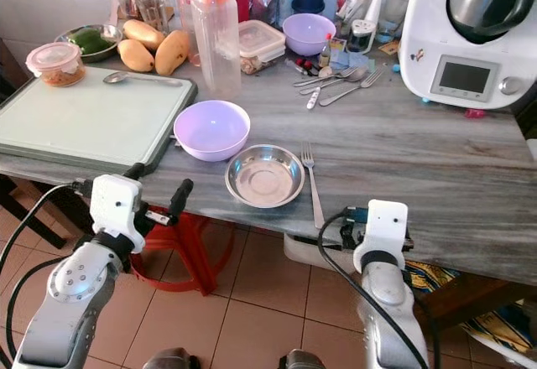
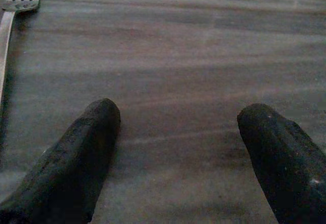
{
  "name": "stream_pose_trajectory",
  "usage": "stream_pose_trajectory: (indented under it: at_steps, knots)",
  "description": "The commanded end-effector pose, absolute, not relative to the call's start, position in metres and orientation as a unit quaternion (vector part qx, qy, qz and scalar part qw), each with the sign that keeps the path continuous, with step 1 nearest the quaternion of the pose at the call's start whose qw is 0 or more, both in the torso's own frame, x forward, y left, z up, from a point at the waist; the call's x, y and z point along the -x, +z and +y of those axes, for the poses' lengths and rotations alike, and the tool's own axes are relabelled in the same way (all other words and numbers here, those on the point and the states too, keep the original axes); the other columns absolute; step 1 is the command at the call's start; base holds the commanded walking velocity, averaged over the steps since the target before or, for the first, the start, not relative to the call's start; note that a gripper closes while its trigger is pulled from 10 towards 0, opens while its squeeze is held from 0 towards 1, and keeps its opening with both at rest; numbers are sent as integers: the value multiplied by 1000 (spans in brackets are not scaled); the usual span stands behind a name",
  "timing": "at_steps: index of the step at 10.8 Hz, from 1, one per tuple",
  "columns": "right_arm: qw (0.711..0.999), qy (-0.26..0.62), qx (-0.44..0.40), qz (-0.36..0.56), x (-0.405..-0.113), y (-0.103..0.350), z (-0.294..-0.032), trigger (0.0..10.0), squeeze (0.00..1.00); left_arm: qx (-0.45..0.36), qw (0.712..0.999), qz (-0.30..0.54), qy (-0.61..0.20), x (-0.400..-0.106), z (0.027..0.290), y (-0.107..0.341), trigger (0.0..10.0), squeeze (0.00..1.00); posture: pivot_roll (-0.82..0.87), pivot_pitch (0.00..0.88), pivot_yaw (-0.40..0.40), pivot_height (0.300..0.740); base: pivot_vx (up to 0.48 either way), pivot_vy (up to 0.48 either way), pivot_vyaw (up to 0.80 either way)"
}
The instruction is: Setting the table
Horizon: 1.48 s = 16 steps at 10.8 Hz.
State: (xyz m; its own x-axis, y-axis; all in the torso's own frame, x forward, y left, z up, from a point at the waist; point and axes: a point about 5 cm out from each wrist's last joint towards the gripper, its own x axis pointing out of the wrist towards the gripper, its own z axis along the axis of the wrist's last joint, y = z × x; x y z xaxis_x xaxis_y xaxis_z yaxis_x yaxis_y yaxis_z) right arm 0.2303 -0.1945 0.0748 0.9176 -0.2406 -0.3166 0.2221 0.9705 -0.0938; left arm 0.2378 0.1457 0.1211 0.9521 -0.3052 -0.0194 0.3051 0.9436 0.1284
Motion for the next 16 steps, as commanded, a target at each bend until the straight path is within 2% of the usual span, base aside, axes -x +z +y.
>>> stream_pose_trajectory:
  at_steps: [1,5,16]
  knots:
    - [978,-99,14,184,-230,71,-188,10000,0,-70,985,0,-155,-238,149,122,10000,0,90,0,-4,740,0,0,0]
    - [980,-46,26,193,-230,71,-173,10000,0,-70,985,4,-159,-236,147,120,10000,0,89,0,-5,740,0,0,0]
    - [983,-6,10,184,-233,75,-164,10000,0,-70,984,1,-162,-238,145,121,10000,0,86,0,-6,740,0,0,0]
